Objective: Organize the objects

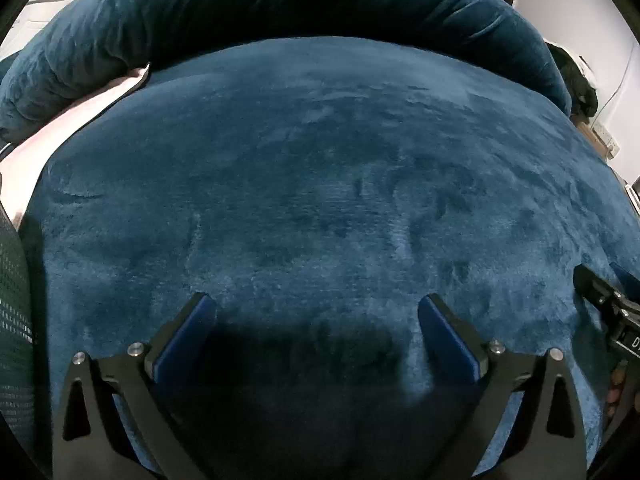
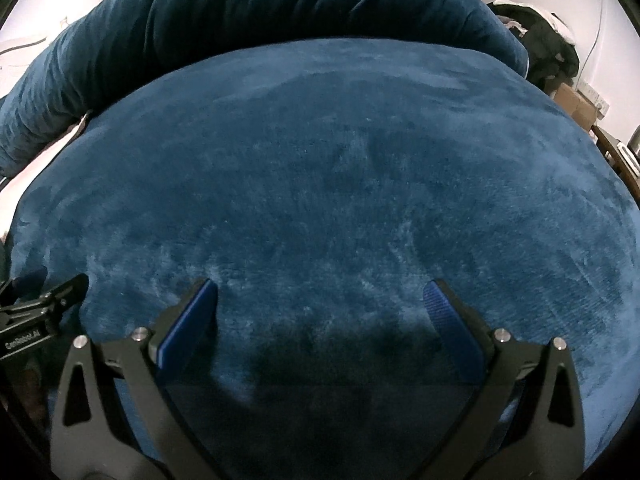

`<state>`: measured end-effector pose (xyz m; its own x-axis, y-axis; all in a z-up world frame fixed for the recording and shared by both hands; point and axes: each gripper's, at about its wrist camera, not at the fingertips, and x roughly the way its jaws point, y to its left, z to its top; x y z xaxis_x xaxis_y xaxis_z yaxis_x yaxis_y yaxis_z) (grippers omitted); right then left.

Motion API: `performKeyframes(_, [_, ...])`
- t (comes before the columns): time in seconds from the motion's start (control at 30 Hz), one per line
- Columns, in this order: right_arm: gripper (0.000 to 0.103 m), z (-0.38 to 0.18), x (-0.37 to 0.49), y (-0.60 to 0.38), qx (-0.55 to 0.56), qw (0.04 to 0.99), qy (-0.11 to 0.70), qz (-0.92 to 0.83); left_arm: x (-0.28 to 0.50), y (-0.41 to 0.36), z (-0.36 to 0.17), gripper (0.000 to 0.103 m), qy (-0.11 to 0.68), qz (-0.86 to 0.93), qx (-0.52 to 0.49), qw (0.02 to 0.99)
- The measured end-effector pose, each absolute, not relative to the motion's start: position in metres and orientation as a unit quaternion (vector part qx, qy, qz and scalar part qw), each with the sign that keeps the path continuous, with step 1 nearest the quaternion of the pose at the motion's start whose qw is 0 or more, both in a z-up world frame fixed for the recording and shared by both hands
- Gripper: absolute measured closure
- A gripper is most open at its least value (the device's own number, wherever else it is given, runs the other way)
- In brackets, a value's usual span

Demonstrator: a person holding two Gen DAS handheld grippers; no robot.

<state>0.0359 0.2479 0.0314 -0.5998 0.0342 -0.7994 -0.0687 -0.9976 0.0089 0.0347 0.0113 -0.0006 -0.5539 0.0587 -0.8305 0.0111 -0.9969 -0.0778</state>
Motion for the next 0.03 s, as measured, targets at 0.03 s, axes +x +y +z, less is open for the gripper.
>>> performKeyframes(0.03, [0.000, 0.0309, 0.0360, 0.2465, -0.447, 0.030, 0.016, 0.894, 0.0348, 0.0110, -0.0008, 0.001, -0.036, 0.881, -0.471, 0.013])
